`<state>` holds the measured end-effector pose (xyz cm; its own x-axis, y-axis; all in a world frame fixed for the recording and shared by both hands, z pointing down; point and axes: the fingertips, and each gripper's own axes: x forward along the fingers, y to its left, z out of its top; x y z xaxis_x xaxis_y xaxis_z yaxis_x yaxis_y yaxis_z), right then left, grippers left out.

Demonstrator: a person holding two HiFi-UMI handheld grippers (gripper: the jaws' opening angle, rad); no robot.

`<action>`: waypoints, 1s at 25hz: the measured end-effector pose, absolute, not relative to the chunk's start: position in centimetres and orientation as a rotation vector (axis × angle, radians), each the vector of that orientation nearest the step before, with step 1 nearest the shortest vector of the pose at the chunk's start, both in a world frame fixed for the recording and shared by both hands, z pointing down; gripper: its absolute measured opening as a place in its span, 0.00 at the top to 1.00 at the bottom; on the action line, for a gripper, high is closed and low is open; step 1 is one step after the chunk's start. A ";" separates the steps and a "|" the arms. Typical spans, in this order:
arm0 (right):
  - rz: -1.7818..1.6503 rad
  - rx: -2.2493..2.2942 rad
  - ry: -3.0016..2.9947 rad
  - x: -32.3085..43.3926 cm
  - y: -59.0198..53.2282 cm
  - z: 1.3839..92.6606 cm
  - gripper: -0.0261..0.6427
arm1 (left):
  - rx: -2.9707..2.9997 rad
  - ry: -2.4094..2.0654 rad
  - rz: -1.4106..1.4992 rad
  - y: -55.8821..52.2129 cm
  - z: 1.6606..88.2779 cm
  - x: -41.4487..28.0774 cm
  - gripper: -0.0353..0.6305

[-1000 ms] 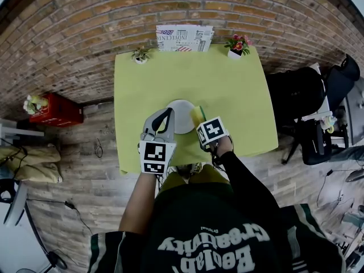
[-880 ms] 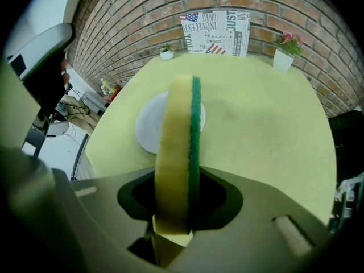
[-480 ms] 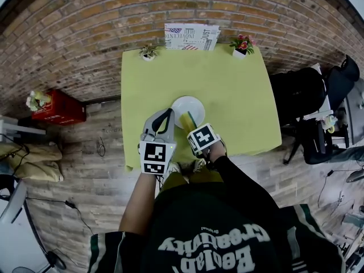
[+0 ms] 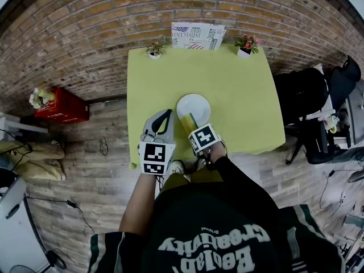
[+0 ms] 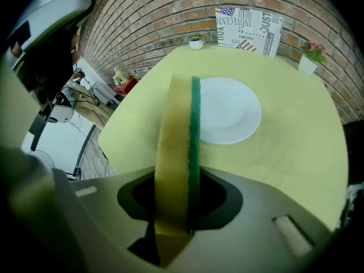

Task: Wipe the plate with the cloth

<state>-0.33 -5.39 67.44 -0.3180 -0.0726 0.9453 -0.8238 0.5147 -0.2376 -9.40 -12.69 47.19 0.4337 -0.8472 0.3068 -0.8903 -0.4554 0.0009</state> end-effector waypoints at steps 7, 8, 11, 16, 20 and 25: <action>0.958 0.839 -1.705 2.1 -6.2 67.3 0.75 | 2.533 -1.525 0.394 -12.9 47.0 -9.0 0.94; 0.960 0.848 -1.700 2.5 -6.2 67.3 0.75 | 2.536 -1.522 0.391 -13.1 47.0 -8.8 0.94; 0.962 0.875 -1.686 3.9 -6.4 67.4 0.75 | 2.547 -1.508 0.386 -13.4 46.9 -8.1 0.94; 0.983 0.924 -1.658 6.2 -6.7 67.6 0.75 | 2.571 -1.476 0.388 -13.9 46.9 -6.8 0.94; 1.004 0.974 -1.633 8.0 -7.2 67.6 0.75 | 2.586 -1.460 0.388 -14.2 46.8 -6.0 0.94; 1.030 1.010 -1.611 9.3 -7.4 67.8 0.75 | 2.589 -1.451 0.391 -14.6 46.9 -5.6 0.94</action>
<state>9.34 -7.39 67.77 -0.2180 -0.1470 0.9648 -0.9373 0.3070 -0.1650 -5.58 -14.59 46.86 0.4989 -0.8146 0.2959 -0.8530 -0.5219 0.0014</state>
